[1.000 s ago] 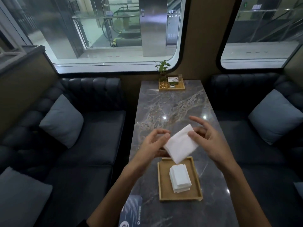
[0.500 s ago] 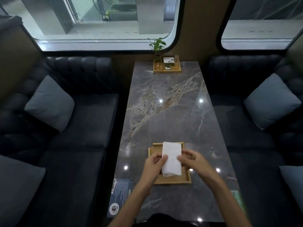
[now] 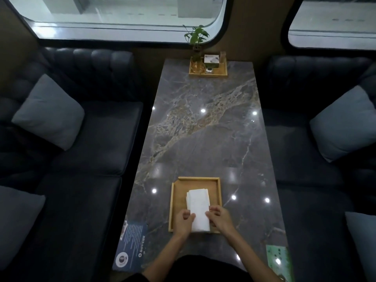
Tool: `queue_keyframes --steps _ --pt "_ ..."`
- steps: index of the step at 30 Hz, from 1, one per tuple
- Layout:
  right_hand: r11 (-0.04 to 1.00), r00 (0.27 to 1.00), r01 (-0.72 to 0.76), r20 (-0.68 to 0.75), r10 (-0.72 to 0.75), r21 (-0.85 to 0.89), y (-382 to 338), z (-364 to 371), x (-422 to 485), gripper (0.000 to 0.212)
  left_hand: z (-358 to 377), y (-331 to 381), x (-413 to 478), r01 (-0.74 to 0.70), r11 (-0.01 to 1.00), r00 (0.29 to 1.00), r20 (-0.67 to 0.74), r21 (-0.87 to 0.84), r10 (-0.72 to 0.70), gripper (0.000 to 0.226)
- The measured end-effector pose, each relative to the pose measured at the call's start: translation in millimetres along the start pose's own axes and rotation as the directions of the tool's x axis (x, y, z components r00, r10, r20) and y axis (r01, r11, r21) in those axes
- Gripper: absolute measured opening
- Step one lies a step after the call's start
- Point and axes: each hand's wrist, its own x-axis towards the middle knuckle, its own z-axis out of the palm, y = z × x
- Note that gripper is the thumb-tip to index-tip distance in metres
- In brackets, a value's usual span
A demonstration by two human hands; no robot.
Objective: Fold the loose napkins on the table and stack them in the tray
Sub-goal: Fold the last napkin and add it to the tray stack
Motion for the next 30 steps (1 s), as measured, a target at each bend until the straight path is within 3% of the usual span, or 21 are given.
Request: queue_keyframes --steps 6,12,21,25,27,30 --pt "0.997 0.999 0.002 -0.053 -0.007 -0.082 -8.5 4.4 41.9 0.020 9.8 12.8 45.2 0.027 0.999 0.999 -0.018 0.047 -0.026 0.010" --pt "0.985 0.998 -0.003 -0.070 -0.009 -0.170 -1.9 6.1 53.9 0.022 9.0 0.2 66.0 0.096 0.958 0.995 -0.004 0.272 -0.099 0.025" --pt "0.996 0.994 -0.007 -0.108 -0.003 -0.091 11.8 14.5 64.4 0.020 7.2 -7.7 77.4 -0.016 0.951 0.998 0.055 0.307 0.000 0.013" --pt "0.997 0.974 0.005 -0.228 -0.022 -0.077 11.3 17.8 65.5 0.021 8.8 -4.9 80.1 -0.019 0.961 0.999 0.042 0.276 0.008 0.029" --pt "0.999 0.979 -0.031 -0.203 0.026 -0.021 9.0 17.1 67.4 0.032 9.9 -2.0 83.1 0.014 0.988 0.997 0.076 0.155 -0.027 0.044" --pt "0.954 0.980 -0.190 -0.015 0.199 0.231 17.0 18.9 80.2 0.057 12.9 1.5 87.6 0.091 0.993 0.980 0.169 0.077 -0.103 0.052"
